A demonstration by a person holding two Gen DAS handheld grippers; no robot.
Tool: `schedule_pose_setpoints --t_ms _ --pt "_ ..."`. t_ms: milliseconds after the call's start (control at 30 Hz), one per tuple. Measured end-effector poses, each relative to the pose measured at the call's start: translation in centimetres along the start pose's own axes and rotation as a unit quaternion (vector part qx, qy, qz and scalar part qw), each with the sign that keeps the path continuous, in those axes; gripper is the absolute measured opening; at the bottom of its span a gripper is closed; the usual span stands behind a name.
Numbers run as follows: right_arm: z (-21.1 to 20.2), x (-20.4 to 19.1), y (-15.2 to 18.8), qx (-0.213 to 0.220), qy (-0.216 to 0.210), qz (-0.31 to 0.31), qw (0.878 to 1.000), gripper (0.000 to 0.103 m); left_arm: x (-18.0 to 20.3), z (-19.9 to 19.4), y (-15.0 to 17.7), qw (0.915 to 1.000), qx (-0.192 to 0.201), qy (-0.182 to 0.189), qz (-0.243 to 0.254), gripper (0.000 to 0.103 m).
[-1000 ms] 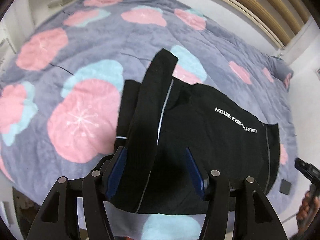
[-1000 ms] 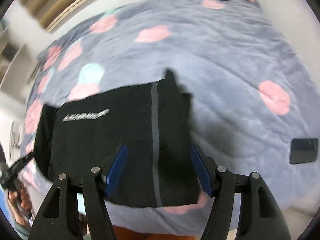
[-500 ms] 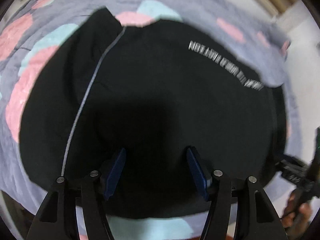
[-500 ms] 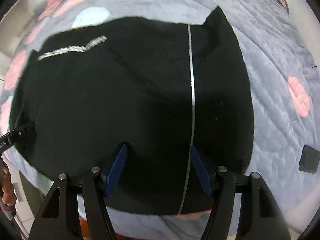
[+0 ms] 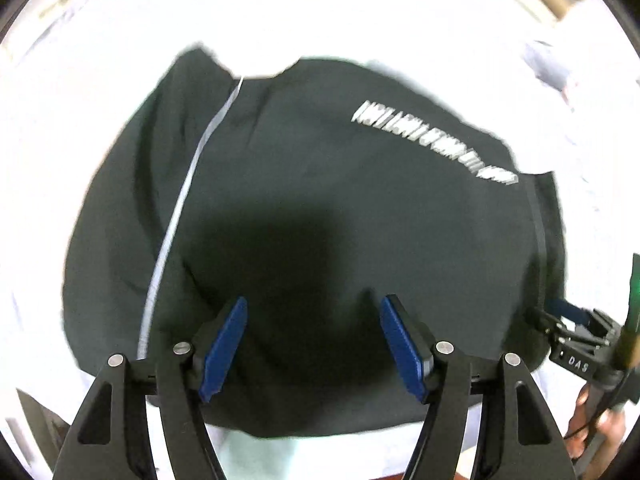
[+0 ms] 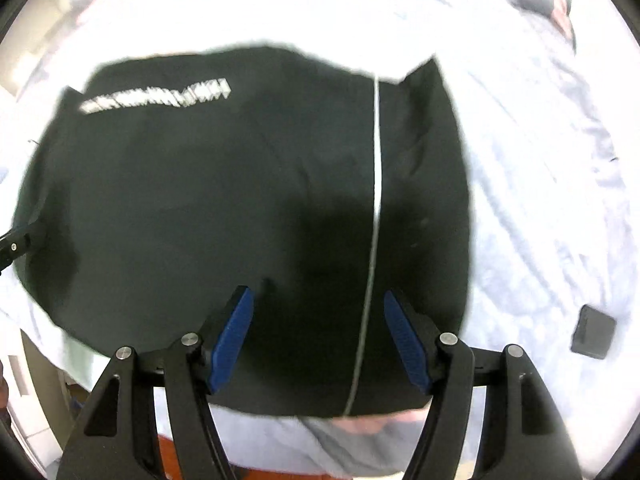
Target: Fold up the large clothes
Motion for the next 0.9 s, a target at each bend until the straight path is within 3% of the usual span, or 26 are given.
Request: schedule_pose_setpoints --t_ms 167,400,567,667,900 --pt "-7.9 -0.6 1.3 0.053 0.010 -0.002 0.999 0.072 3.5 -8.9 0.3 0.9948 0.085 -0.001 0.056 0.071" --pt "-19.0 -2.3 2.2 0.152 0.028 -0.003 0.988 0.073 7.6 -19.1 2.3 0.9787 0.176 0.001 0.106 0.072" --pt "-23.1 -3.5 3.6 0.194 0.019 0.013 0.981 0.079 9.0 -22.4 3.8 0.9768 0.190 0.013 0.098 0.072" --pt "-25.5 -4.2 3.8 0.209 0.020 0.018 0.977 0.079 9.1 -23.2 4.8 0.9757 0.200 0.002 0.089 0.072" --pt "-26.4 -4.5 4.2 0.219 0.031 0.026 0.975 0.080 10.0 -23.9 6.3 0.9735 0.214 -0.015 0.079 0.072"
Point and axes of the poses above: each gripper's, at about its wrist camera, not at the fingertips, and z roughly the way its jaws point, x to its right, y to its underside, the point moved 2 cm from there along z, roughly the way its jaws point, and after that the axes turned 9 degrees about -x, right-handed, at the moved point
